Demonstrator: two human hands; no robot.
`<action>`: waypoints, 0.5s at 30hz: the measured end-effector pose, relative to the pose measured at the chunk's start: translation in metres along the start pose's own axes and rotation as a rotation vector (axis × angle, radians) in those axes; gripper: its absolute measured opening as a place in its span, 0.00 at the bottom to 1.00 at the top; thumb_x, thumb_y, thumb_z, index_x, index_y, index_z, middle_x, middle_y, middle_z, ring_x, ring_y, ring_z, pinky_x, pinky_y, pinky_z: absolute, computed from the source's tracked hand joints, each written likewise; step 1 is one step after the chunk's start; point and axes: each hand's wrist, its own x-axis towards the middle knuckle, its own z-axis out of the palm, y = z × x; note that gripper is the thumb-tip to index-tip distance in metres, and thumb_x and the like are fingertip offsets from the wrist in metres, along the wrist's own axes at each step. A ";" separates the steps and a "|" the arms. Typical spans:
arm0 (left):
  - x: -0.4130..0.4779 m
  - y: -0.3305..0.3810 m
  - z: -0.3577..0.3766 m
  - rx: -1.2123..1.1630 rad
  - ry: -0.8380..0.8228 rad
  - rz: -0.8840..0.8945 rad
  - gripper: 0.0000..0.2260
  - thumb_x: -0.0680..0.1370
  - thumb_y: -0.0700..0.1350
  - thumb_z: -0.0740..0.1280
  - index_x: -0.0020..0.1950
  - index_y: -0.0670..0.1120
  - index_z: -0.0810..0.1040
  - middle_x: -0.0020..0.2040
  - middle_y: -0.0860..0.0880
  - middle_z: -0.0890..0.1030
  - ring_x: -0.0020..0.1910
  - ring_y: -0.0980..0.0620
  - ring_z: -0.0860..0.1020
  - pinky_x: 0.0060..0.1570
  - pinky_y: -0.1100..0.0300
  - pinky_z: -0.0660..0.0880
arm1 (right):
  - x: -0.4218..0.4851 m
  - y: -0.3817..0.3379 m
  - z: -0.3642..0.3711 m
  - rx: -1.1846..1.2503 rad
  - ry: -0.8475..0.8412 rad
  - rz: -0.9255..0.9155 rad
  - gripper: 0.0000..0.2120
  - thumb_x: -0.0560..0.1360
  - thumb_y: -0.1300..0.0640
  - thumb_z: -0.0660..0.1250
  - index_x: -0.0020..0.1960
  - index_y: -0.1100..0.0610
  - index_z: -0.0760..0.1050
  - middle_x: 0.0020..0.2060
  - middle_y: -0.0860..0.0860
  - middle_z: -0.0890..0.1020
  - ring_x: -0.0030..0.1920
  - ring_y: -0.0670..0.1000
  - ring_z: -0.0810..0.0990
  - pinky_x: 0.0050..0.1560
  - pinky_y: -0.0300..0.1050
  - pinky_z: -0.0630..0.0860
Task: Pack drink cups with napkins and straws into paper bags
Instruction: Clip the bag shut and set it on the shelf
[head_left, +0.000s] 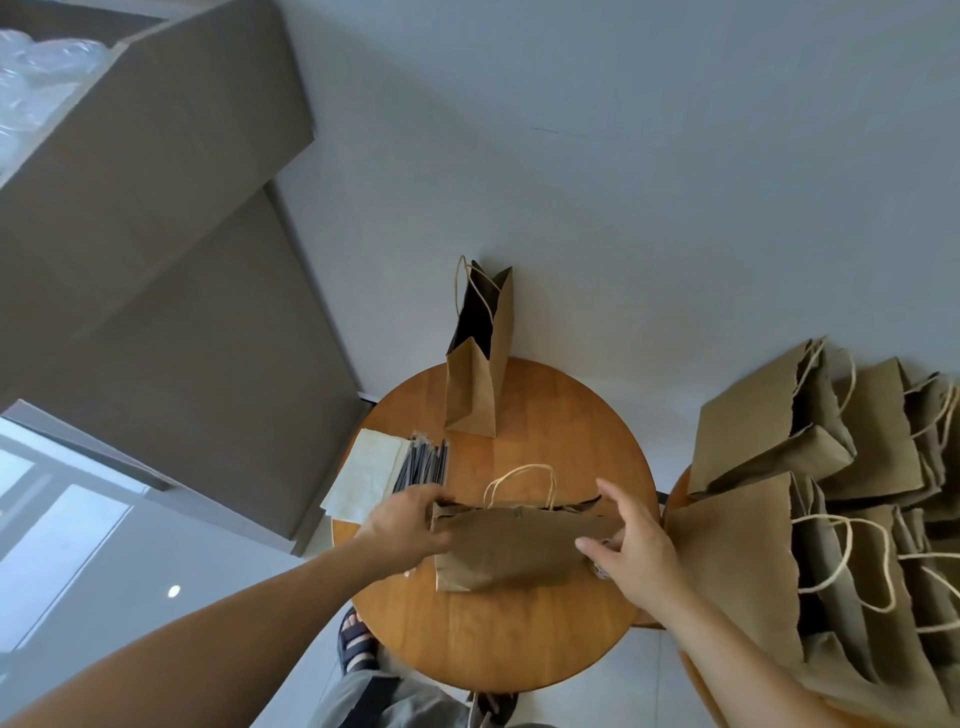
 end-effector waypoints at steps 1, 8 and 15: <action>-0.001 0.000 0.000 0.001 -0.005 -0.022 0.15 0.74 0.52 0.71 0.60 0.57 0.77 0.47 0.61 0.78 0.43 0.60 0.78 0.39 0.68 0.78 | 0.001 0.002 0.003 0.051 -0.032 0.033 0.31 0.73 0.46 0.73 0.72 0.39 0.64 0.61 0.38 0.75 0.53 0.43 0.79 0.55 0.47 0.81; -0.016 0.000 -0.004 -0.007 0.033 -0.068 0.09 0.80 0.51 0.65 0.57 0.52 0.83 0.46 0.56 0.82 0.43 0.57 0.80 0.40 0.66 0.76 | 0.006 -0.012 0.007 0.179 0.066 0.078 0.08 0.78 0.57 0.70 0.47 0.44 0.76 0.37 0.42 0.84 0.41 0.44 0.84 0.41 0.40 0.81; -0.054 0.002 -0.039 -0.217 0.123 -0.060 0.09 0.81 0.51 0.65 0.49 0.50 0.83 0.42 0.53 0.82 0.42 0.55 0.80 0.48 0.57 0.80 | -0.009 -0.059 0.006 0.308 0.201 0.001 0.05 0.79 0.56 0.68 0.48 0.46 0.75 0.35 0.42 0.84 0.36 0.45 0.83 0.40 0.42 0.80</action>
